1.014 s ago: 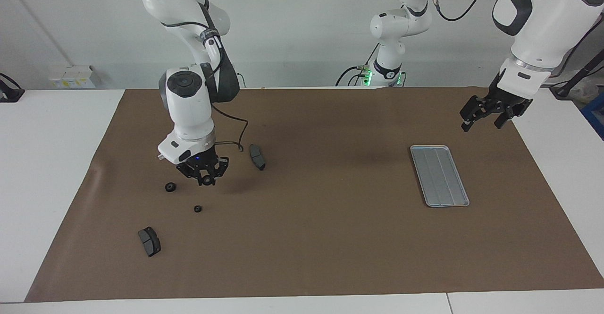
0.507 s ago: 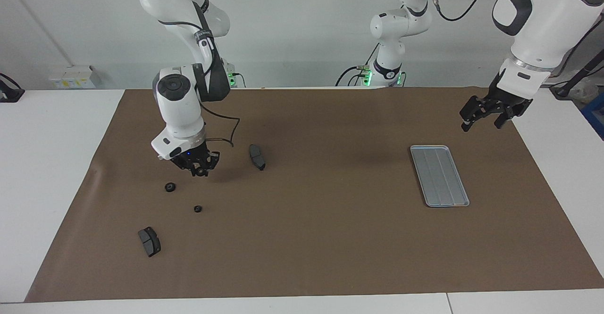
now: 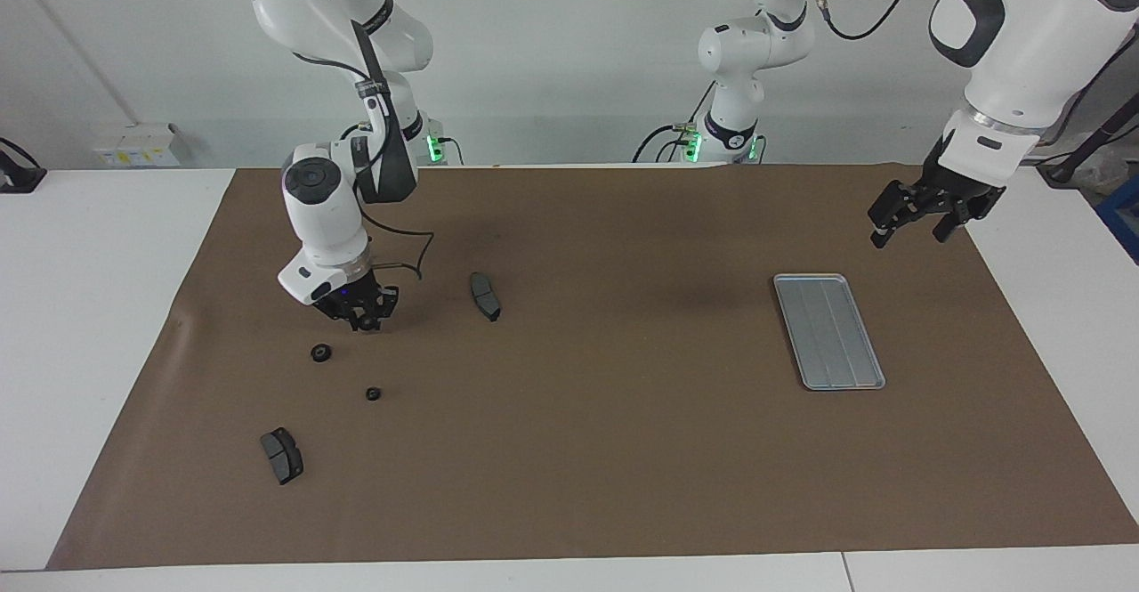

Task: Place bearing gear from tray to pile
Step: 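Carry the gear to the pile and lower it beside the others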

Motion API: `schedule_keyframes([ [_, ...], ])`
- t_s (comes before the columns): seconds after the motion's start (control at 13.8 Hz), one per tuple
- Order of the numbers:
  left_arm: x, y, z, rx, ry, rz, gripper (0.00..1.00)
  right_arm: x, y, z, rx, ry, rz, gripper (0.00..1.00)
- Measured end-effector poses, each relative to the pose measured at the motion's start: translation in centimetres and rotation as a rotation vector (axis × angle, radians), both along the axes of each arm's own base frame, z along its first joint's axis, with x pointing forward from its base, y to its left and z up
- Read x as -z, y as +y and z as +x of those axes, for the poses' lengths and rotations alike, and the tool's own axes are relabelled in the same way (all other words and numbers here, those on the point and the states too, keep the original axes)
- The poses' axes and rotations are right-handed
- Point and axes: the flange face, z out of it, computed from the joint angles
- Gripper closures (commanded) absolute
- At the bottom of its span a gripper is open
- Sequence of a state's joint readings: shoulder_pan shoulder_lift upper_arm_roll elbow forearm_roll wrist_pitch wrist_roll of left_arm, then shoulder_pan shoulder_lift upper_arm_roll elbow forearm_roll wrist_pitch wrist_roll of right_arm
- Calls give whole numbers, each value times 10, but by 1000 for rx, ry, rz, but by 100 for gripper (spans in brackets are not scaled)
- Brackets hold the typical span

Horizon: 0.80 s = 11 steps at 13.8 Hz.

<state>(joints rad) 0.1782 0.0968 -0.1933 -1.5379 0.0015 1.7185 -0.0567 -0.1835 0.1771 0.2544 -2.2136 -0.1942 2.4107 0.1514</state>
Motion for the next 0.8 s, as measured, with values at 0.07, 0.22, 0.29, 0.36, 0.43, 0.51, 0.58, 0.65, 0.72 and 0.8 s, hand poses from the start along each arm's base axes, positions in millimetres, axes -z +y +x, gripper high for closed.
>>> schedule_keyframes([
  [0.07, 0, 3, 0, -5, 0, 0, 0, 2, -1, -2, 1, 5, 0, 60],
  [0.22, 0, 5, 0, -11, 1, 0, 0, 4, -1, -4, 1, 11, -1, 22],
  [0.29, 0, 7, 0, -15, 1, -4, 0, 4, -1, -5, 0, 11, -2, 10],
  [0.36, 0, 10, 0, -24, 1, -26, 0, 3, 0, -5, 0, 9, -2, 3],
  [0.43, 0, 12, 0, -37, 3, -65, 0, 1, 0, -5, -1, 6, -2, 0],
  [0.51, 0, 14, 0, -46, 4, -93, 0, -2, 0, -4, -2, -1, -3, 0],
  [0.58, 0, 15, 0, -50, 4, -105, 0, -9, 2, -2, -2, -15, -2, 0],
  [0.65, 0, 15, 0, -49, 5, -106, 0, -21, 5, 1, 6, -30, 7, 0],
  [0.72, 0, 14, 0, -47, 5, -106, 0, -37, 10, 5, 17, -39, 18, 0],
  [0.8, 0, 13, 0, -45, 5, -106, 0, -57, 13, 10, 27, -44, 25, 0],
])
